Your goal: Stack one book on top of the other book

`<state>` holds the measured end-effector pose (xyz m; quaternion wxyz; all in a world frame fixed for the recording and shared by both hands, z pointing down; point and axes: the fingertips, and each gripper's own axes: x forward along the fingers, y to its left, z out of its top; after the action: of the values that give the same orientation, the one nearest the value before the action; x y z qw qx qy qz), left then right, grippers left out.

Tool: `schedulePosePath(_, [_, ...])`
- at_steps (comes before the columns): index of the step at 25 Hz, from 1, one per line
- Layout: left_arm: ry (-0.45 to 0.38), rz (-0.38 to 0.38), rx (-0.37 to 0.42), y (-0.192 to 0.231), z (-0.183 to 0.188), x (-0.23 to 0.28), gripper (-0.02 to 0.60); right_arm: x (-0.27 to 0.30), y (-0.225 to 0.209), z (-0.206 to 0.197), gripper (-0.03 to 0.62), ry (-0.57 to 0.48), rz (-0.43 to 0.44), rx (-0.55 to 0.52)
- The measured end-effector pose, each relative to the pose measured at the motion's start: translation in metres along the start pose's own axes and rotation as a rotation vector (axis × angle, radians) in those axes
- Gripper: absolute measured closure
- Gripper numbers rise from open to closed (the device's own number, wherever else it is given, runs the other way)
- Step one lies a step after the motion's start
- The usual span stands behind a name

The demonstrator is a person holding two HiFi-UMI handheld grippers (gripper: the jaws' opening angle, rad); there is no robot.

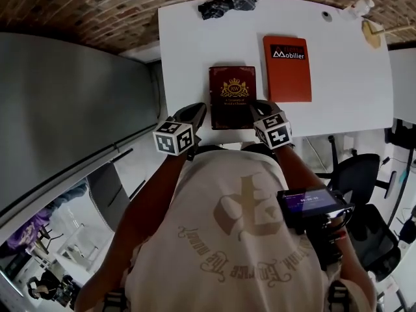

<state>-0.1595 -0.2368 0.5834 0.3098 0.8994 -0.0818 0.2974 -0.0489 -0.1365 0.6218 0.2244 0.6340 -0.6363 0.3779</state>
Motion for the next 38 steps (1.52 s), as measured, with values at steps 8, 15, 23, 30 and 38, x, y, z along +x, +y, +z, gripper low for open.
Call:
schedulePosePath(8, [0.006,-0.051,-0.028,-0.004,0.004,0.007,0.516,0.001,-0.003,-0.001,0.572,-0.002,0.028,-0.012])
schedulePosePath(15, [0.052,-0.059,-0.067,-0.006,0.000,0.002,0.210,0.000,-0.003,-0.003,0.572,-0.008,0.046,-0.006])
schedulePosePath(23, [0.142,-0.099,-0.214,-0.007,-0.020,0.008,0.184,0.000,-0.001,-0.001,0.572,-0.045,0.076,-0.008])
schedulePosePath(30, [0.226,-0.087,-0.274,-0.002,-0.031,0.032,0.184,-0.001,-0.002,-0.001,0.572,-0.075,0.101,-0.010])
schedulePosePath(38, [0.306,-0.063,-0.313,0.000,-0.035,0.062,0.184,-0.002,-0.001,0.000,0.572,-0.111,0.131,0.019])
